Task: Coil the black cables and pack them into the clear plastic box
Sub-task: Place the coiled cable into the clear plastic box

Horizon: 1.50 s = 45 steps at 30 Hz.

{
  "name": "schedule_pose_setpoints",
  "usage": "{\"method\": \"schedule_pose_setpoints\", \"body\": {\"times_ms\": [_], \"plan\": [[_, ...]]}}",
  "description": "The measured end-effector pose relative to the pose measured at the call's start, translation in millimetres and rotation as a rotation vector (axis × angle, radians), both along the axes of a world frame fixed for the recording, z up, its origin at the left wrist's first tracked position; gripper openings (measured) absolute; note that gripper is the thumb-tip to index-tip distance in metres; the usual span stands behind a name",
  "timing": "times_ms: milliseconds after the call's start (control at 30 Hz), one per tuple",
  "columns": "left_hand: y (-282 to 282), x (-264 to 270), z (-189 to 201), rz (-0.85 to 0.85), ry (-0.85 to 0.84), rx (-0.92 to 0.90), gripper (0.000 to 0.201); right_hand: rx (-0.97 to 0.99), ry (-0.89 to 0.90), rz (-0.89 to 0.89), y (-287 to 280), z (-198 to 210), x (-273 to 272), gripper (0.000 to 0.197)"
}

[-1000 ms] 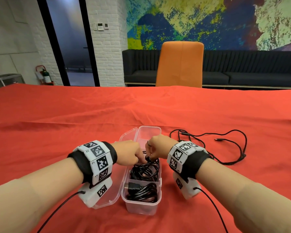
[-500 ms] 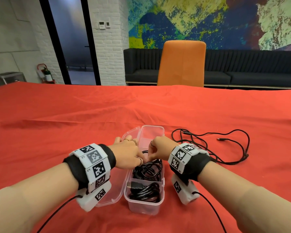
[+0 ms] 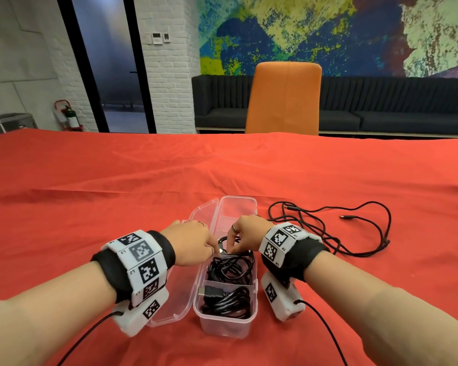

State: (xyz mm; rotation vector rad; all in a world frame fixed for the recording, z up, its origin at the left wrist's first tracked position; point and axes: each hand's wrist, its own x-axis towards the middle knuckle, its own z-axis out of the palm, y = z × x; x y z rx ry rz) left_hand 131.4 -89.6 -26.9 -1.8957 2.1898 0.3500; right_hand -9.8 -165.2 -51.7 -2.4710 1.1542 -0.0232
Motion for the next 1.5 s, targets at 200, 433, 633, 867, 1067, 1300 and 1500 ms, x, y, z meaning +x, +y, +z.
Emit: {"method": "schedule_pose_setpoints", "body": {"times_ms": [200,433,633,867,1067,1300,1500], "plan": [[-2.9,-1.1,0.4,-0.025,-0.034,0.015,0.040,0.022,0.028,0.073,0.4,5.9,-2.8,0.014],[-6.7,2.8,2.1,0.028,0.203,-0.046,0.039,0.010,0.010,0.075,-0.8,7.5,-9.2,0.013],[-4.4,3.7,2.6,0.031,0.187,-0.072,0.040,-0.037,-0.037,0.064,2.6,11.5,-16.3,0.017],[-10.9,5.7,0.0,0.072,0.279,-0.117,0.030,-0.070,-0.112,0.021,8.0,16.5,-29.2,0.019],[-12.7,5.7,-5.3,0.054,0.329,-0.203,0.018,0.018,-0.171,0.012,9.3,15.2,-34.4,0.028],[-20.7,3.5,-13.3,0.075,0.267,-0.189,0.018,0.079,-0.169,0.064,13.2,12.0,-30.3,0.019],[-27.1,0.6,-16.7,0.065,0.175,-0.170,0.020,0.055,-0.115,0.059,5.4,7.6,-23.3,0.020]]}}
